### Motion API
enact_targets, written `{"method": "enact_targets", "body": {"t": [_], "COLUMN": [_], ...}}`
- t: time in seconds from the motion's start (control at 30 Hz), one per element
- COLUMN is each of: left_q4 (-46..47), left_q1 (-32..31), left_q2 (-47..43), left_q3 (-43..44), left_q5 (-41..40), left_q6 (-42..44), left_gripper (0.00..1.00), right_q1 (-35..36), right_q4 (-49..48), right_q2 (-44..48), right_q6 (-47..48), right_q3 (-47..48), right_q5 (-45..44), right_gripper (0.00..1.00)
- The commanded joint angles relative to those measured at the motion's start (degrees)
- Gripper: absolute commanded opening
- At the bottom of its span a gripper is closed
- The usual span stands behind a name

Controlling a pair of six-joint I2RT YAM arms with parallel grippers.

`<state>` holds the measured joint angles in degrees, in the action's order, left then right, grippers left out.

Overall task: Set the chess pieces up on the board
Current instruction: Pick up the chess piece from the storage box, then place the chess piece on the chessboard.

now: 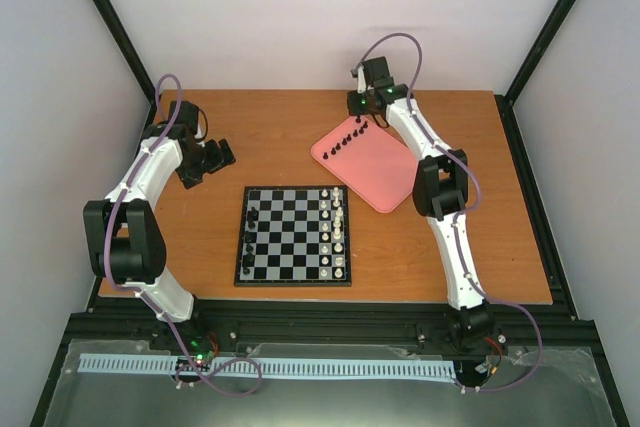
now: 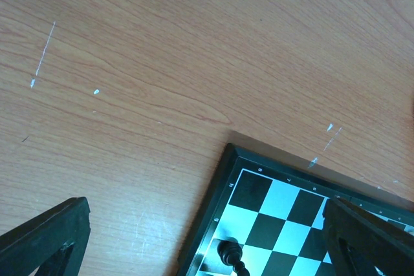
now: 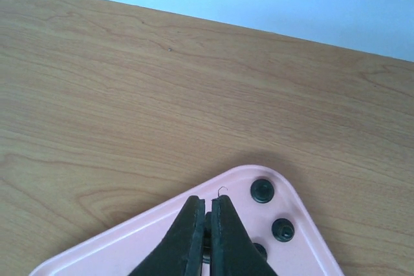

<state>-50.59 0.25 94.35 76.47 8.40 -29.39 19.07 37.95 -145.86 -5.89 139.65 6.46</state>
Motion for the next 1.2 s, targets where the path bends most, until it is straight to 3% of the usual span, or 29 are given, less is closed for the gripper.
{"method": "enact_targets", "body": {"t": [0.0, 0.43, 0.73, 1.17], "left_q4": [0.66, 3.42, 6.92, 10.78], "left_q1": [-0.25, -0.25, -0.25, -0.20], "left_q2": [-1.05, -1.49, -1.32, 0.27], "left_q3": [2.02, -0.23, -4.39, -6.21], "left_q5": [-0.20, -0.35, 0.80, 0.08], "left_q6": [-0.14, -0.30, -2.33, -3.60], "left_gripper": [1.00, 1.00, 1.00, 1.00], "right_q1": [2.22, 14.51, 22.72, 29.33], "right_q4": [1.91, 3.17, -11.40, -20.44], "right_q2": [5.40, 19.23, 30.27, 26.61], "right_q6": [0.76, -1.77, -3.34, 2.44], "right_q3": [-0.53, -16.14, -37.47, -40.75], "right_q5": [1.29, 3.27, 4.31, 4.68], "right_gripper": [0.03, 0.03, 0.03, 0.03]}}
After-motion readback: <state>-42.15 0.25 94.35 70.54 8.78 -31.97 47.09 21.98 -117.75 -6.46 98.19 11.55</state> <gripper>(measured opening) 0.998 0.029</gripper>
